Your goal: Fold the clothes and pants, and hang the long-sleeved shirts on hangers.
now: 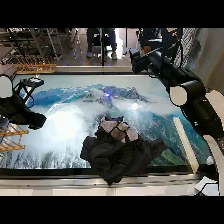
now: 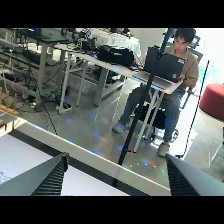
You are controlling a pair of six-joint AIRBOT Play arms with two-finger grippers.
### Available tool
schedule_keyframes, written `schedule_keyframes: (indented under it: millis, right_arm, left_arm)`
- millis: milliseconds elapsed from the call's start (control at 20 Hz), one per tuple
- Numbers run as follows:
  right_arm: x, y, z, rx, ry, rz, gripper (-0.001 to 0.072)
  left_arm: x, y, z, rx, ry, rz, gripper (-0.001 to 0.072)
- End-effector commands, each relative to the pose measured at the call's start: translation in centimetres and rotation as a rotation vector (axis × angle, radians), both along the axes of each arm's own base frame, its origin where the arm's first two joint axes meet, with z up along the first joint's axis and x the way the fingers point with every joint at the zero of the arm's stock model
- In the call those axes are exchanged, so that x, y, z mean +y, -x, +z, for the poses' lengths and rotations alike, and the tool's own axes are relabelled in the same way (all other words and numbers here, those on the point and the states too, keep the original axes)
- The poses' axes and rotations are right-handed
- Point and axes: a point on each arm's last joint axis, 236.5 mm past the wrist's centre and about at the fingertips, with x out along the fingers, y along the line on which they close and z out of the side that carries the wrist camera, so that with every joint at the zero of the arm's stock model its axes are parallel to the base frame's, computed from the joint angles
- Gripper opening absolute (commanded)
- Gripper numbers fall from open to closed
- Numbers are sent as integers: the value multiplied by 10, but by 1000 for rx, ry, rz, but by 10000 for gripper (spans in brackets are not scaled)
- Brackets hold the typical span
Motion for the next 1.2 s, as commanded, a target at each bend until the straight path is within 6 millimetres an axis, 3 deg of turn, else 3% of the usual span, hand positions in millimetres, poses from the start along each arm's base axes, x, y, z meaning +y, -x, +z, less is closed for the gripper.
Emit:
schedule_keyframes:
  millis: [0, 950, 1150]
  right_arm:
    - [1, 0, 0, 0, 0, 1, 702]
    - [1, 0, 0, 1, 0, 1, 702]
    - [0, 0, 0, -2, -1, 1, 702]
  left_arm:
    - [0, 0, 0, 0, 0, 1, 403]
    - [0, -1, 0, 3, -8, -51, 403]
    - [-2, -15, 3, -59, -1, -60, 403]
